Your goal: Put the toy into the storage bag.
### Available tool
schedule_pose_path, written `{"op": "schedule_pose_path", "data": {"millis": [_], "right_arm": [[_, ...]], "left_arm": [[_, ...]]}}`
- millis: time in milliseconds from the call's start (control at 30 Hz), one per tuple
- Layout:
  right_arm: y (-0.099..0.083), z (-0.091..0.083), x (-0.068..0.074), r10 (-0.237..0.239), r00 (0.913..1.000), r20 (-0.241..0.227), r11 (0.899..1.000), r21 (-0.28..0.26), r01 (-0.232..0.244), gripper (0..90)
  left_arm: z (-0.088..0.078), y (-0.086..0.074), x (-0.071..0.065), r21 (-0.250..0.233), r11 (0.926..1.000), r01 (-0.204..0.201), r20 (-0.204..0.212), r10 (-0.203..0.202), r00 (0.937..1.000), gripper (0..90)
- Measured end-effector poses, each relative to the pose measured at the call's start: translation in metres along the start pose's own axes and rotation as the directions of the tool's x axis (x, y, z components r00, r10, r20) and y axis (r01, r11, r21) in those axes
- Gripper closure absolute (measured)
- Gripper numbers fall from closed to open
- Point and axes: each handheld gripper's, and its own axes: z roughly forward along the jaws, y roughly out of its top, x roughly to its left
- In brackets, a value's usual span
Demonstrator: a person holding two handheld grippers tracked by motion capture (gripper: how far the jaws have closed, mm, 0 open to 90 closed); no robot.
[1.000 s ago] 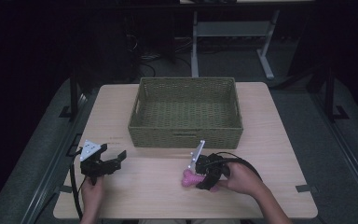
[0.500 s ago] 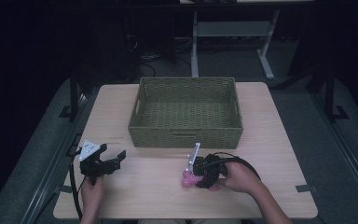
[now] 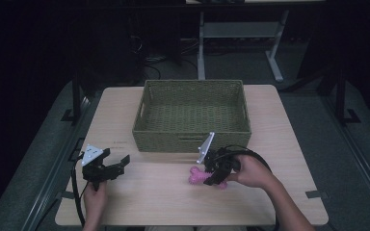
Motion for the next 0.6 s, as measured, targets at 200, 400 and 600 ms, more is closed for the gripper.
{"op": "schedule_pose_path", "data": {"millis": [200, 400, 600], "right_arm": [[0.002, -0.015, -0.008, -0.001, 0.9998, -0.020, 1.000, -0.027, 0.000, 58.0], [0.005, -0.024, -0.013, -0.007, 0.9992, -0.039, 1.000, -0.030, 0.006, 58.0], [0.006, -0.035, -0.019, -0.006, 0.9991, -0.041, 0.999, -0.050, 0.004, 58.1]], "left_arm": [[0.000, 0.000, 0.000, 0.004, 1.0000, -0.005, 0.000, 0.005, 1.0000, 13.7], [0.000, 0.000, 0.000, 0.001, 1.0000, -0.001, 0.001, 0.001, 1.0000, 13.7], [0.000, 0.000, 0.001, 0.003, 1.0000, 0.000, 0.001, 0.000, 1.0000, 13.7]]}}
